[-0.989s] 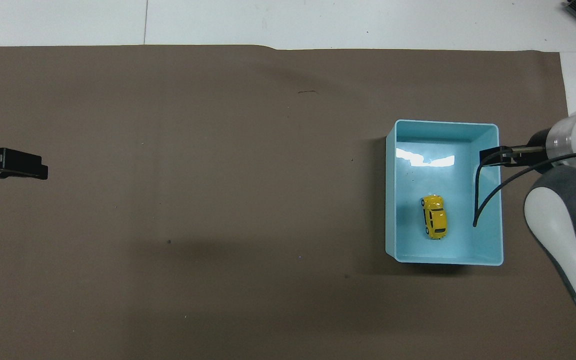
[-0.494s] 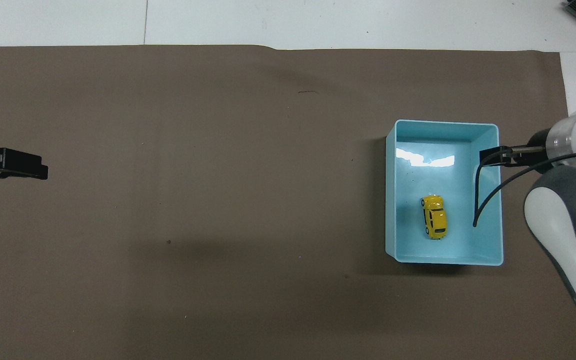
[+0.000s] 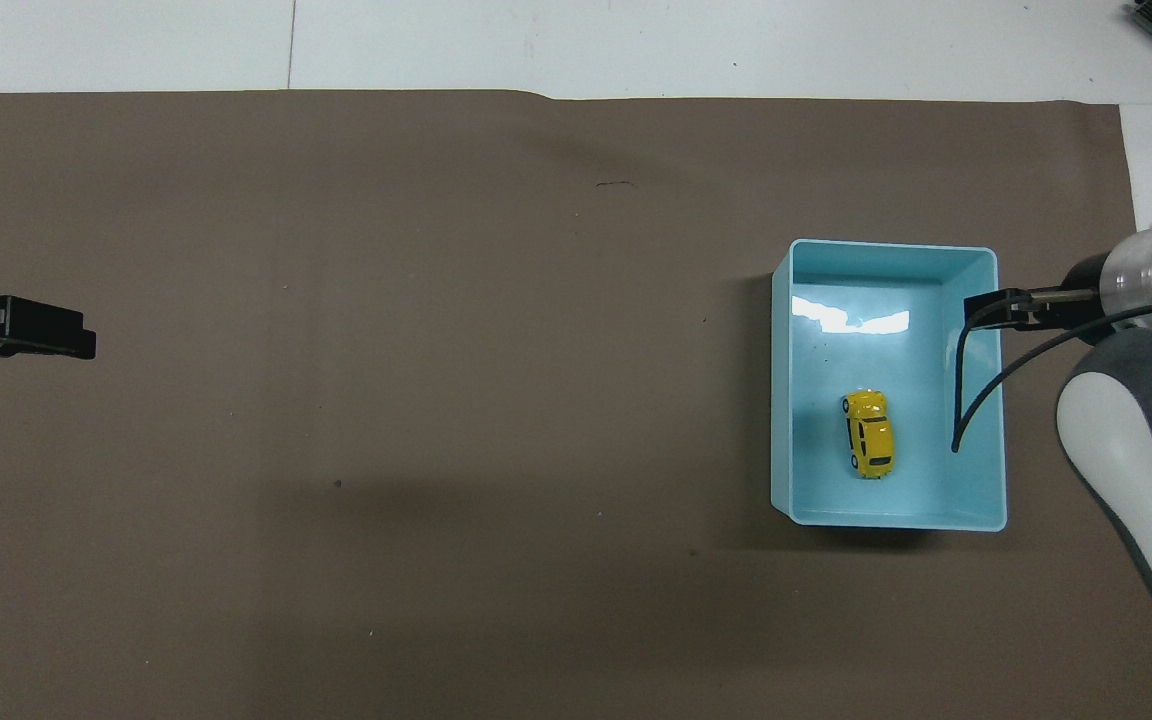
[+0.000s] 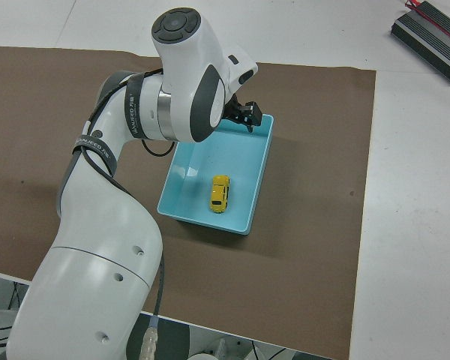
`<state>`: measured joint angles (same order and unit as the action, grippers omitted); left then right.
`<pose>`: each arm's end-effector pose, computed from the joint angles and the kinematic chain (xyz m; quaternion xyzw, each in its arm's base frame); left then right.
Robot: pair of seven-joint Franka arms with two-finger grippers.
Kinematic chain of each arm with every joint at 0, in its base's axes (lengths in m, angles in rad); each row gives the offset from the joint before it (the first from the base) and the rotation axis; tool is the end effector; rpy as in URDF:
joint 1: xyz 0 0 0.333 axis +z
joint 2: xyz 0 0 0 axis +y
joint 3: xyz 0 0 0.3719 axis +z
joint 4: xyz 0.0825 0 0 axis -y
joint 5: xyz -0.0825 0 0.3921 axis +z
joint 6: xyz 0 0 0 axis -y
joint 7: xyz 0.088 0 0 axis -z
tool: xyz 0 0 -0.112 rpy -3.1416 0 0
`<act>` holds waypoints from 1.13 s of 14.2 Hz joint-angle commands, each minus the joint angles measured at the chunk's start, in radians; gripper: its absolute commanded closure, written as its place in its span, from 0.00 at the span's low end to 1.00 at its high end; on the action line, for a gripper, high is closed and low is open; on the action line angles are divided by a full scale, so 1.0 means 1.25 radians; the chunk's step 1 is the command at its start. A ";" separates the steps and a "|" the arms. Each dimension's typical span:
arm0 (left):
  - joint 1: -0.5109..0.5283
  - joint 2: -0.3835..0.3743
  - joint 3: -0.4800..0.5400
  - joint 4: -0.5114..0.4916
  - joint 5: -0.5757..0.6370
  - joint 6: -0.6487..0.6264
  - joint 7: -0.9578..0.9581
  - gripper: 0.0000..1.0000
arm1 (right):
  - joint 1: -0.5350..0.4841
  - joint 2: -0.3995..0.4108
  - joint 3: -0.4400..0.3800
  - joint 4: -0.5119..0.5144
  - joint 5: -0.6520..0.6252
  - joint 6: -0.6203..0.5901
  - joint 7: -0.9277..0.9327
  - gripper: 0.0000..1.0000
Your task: Wind up and store yellow beetle car
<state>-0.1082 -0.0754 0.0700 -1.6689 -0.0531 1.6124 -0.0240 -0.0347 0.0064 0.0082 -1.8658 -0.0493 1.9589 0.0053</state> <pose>0.5377 -0.0246 0.6734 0.9995 -0.0063 0.0084 0.0294 0.5809 -0.0189 0.5629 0.9988 -0.0076 0.0431 0.0236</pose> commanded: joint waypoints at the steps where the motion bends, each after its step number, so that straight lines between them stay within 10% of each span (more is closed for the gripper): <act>1: 0.012 -0.012 -0.008 -0.007 0.015 -0.004 0.000 0.00 | -0.008 -0.006 0.006 0.035 -0.007 -0.050 -0.026 0.00; 16: 0.012 -0.012 -0.008 -0.007 0.015 -0.004 0.000 0.00 | -0.007 -0.024 0.006 0.220 0.006 -0.306 -0.037 0.00</act>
<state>-0.1082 -0.0754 0.0700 -1.6689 -0.0531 1.6124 -0.0240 -0.0329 -0.0194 0.0109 -1.6164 -0.0496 1.6073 -0.0044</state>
